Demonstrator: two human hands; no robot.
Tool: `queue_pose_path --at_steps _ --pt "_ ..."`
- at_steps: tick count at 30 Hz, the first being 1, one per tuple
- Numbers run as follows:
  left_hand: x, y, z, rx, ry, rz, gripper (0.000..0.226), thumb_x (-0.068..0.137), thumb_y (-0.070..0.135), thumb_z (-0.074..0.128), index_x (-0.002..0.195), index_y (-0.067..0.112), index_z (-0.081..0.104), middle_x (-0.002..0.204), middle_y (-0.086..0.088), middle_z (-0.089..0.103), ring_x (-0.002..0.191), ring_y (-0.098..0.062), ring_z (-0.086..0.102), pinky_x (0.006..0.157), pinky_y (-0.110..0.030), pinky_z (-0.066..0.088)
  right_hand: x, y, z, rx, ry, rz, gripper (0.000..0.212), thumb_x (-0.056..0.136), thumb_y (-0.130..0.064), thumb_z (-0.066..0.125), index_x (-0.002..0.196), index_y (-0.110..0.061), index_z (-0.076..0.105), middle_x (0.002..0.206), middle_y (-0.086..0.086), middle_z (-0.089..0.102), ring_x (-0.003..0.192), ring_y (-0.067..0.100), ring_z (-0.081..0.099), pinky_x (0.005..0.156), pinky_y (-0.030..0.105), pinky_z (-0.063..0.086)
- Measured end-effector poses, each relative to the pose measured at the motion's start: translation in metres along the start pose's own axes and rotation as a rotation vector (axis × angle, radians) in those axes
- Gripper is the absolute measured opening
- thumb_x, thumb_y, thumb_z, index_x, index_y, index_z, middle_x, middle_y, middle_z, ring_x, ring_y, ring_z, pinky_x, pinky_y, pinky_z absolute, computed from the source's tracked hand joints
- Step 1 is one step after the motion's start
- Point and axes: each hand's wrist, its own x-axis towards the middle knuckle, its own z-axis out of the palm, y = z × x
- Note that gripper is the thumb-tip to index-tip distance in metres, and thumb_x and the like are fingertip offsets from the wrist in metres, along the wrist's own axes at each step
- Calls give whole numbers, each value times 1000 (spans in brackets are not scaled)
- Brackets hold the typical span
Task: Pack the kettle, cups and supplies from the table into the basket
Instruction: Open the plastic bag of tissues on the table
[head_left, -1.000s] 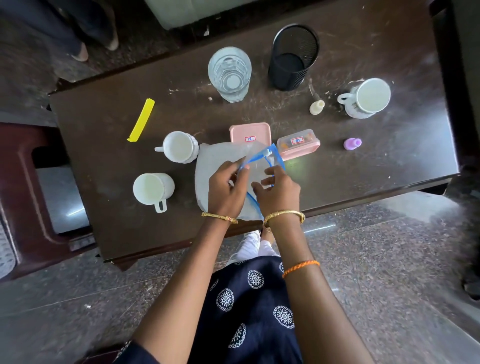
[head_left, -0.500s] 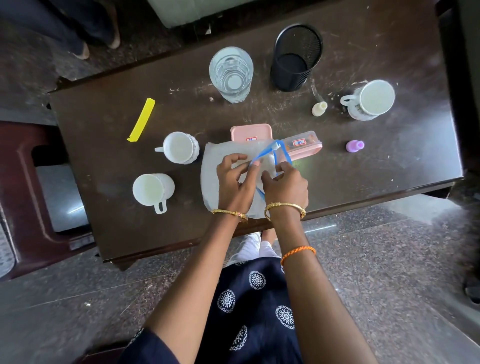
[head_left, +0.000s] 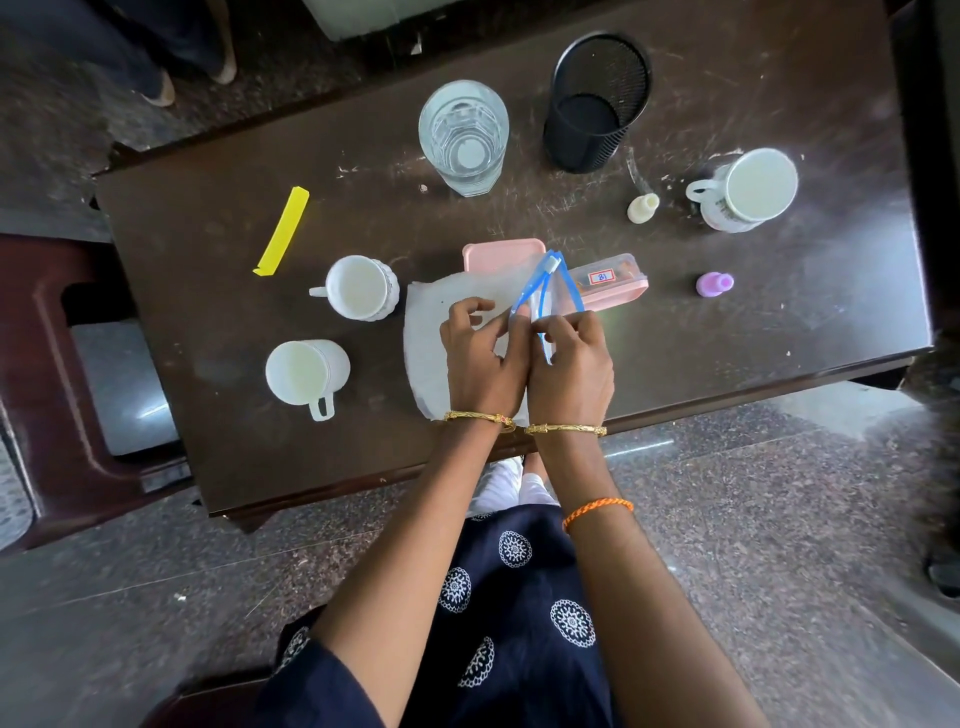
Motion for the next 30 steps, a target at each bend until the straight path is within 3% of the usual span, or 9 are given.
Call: queue_pose_path --at_steps 3,5,8,11,14,17,20,25,30 --pt "-2 3 -5 -55 4 19 31 91 31 55 89 4 70 99 -5 51 96 -25 56 77 -44 56 4 4 -3 160 -50 -88 5 81 -4 67 82 1 66 86 16 64 74 29 61 63 35 52" --pt "-5 4 -10 -85 -39 35 32 90 35 54 95 8 70 95 2 47 94 -23 57 75 -40 56 7 5 -6 245 -97 -41 7 84 -6 64 82 -1 58 73 5 62 61 11 58 60 15 48" --pt "-8 -5 -21 -76 -25 120 41 88 46 48 110 17 68 101 6 46 100 -15 54 82 -17 47 13 10 -8 306 -193 127 11 88 -9 58 86 -12 47 62 -2 57 48 -4 52 50 6 33" --pt "-3 -26 -39 10 167 46 47 87 49 46 118 18 62 120 -1 49 114 -11 45 92 -5 33 17 16 -11 283 -223 211 12 87 -10 59 84 -11 47 74 6 64 56 3 55 52 8 32" --pt "7 -51 -52 118 185 -228 67 81 55 47 134 14 44 139 -11 43 127 -23 39 106 -34 37 14 18 -11 162 -87 88 8 82 -6 64 83 0 59 96 19 64 83 29 60 71 22 44" --pt "9 -65 -55 162 72 -409 84 77 62 46 143 14 26 148 -11 30 134 -31 33 108 -54 36 9 16 -11 183 79 -86 6 76 0 64 78 2 59 84 18 63 72 30 58 65 25 43" --pt "12 -72 -55 86 72 -433 74 85 55 50 141 12 29 138 -12 44 129 -31 40 105 -51 41 11 20 -11 360 0 5 15 75 -12 63 67 -11 50 60 -2 54 54 5 49 58 17 41" --pt "24 -72 -56 -89 76 -536 46 89 43 53 123 12 47 120 -13 58 110 -29 55 90 -41 48 26 39 -5 452 -328 372 20 76 -17 69 86 -5 57 75 8 68 69 20 62 78 51 56" --pt "27 -73 -58 -25 43 -455 31 92 34 52 107 8 56 113 -15 60 106 -31 54 95 -45 46 36 51 0 329 -461 444 21 81 -18 70 93 -1 65 76 9 64 68 27 59 67 34 51"
